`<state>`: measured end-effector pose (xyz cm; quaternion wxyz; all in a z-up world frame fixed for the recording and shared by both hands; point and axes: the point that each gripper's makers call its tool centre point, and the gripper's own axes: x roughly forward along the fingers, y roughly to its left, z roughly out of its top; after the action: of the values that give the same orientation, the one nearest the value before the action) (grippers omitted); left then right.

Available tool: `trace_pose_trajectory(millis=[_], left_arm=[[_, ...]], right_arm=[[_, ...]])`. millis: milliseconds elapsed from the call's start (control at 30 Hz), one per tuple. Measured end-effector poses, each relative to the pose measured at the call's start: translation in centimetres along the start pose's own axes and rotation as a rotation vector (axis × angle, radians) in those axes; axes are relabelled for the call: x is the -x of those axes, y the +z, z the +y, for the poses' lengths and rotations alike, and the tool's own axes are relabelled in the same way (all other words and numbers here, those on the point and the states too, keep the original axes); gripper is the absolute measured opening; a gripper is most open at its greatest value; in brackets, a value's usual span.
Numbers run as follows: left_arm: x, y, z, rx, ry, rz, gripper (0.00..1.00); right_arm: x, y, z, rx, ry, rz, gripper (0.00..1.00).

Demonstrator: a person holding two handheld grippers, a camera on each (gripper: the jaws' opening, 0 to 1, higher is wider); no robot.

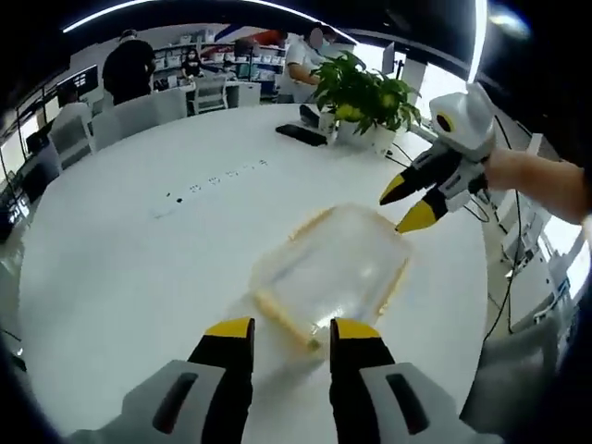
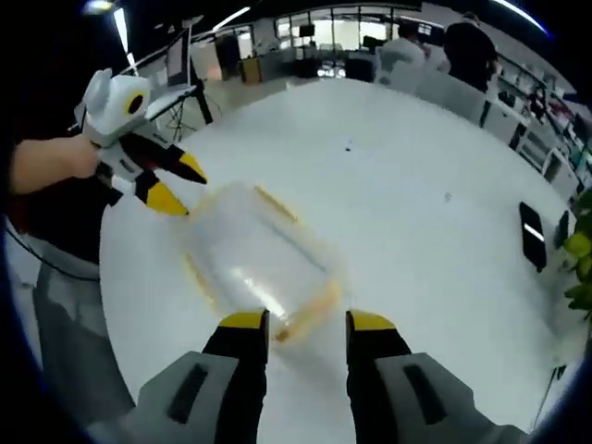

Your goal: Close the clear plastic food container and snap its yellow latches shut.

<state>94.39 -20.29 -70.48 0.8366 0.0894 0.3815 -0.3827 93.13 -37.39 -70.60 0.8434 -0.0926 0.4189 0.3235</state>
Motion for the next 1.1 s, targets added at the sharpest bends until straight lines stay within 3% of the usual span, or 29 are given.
trace_pose_trajectory(millis=[400,433,533,1100], left_arm=[[-0.4,-0.5,0.1,0.151,0.071,-0.041,0.23],[-0.4,-0.5,0.0,0.168,0.070,-0.044,0.23],[-0.5,-0.5,0.1,0.196,0.076,-0.060,0.23],[-1.2,-0.7,-0.4,0.369,0.042,-0.106,0.21]], right_arm=[[-1.3,-0.1,-0.1,-0.248,-0.030,-0.096,0.30],[-1.4,0.3,-0.1,-0.291,-0.030,-0.131,0.30],[-1.4,0.0,-0.2,-0.369,-0.024,-0.152,0.29],[-1.5,-0.1,0.6,-0.445,-0.007,-0.196,0.27]])
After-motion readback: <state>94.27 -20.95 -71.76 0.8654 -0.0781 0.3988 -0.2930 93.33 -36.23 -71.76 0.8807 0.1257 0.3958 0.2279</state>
